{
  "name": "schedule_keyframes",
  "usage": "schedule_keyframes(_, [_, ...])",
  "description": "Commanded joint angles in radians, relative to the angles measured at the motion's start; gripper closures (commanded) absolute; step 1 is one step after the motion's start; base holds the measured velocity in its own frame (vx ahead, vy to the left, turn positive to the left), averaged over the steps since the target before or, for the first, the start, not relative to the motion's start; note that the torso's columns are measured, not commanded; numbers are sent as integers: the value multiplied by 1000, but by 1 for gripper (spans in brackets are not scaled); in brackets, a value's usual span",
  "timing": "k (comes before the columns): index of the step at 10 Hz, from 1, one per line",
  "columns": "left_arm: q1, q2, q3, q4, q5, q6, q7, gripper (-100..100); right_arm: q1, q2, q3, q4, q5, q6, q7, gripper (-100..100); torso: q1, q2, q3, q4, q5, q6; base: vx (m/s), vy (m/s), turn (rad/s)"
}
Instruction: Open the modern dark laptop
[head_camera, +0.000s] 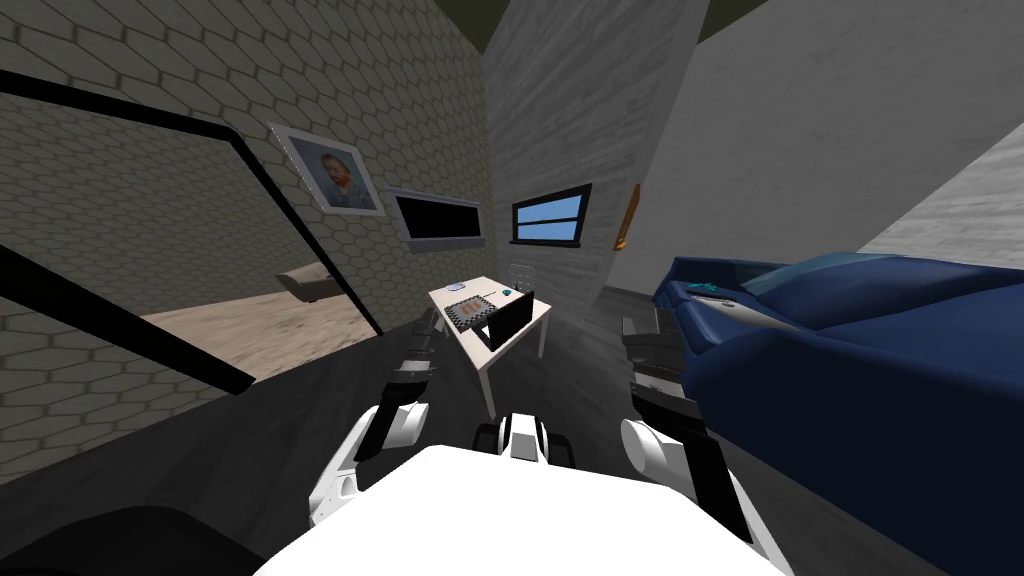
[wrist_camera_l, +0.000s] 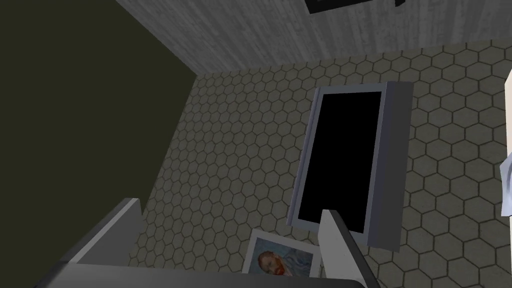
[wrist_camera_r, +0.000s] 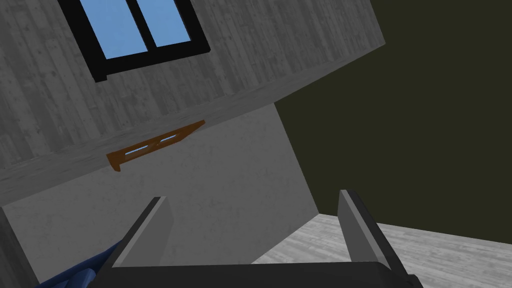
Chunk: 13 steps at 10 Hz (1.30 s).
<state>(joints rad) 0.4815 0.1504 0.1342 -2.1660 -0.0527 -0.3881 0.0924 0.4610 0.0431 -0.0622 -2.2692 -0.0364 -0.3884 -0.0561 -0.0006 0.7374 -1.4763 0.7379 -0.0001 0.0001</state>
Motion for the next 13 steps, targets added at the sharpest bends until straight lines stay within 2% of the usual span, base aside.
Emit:
schedule_keyframes(1, [9, 8, 24, 4, -19, 72, -11, -100, 0, 0, 0, 0, 0, 0, 0, 0, 0, 0, 0, 0, 0, 0, -55, -81, 41])
schedule_keyframes(7, [13, -4, 68, 20, -59, 214, -37, -100, 0, 0, 0, 0, 0, 0, 0, 0, 0, 0, 0, 0, 0, 0, -27, -80, 40])
schedule_keyframes(13, [23, -27, 96, 18, -89, 327, -67, -100, 0, 0, 0, 0, 0, 0, 0, 0, 0, 0, 0, 0, 0, 0, 10, -82, 44])
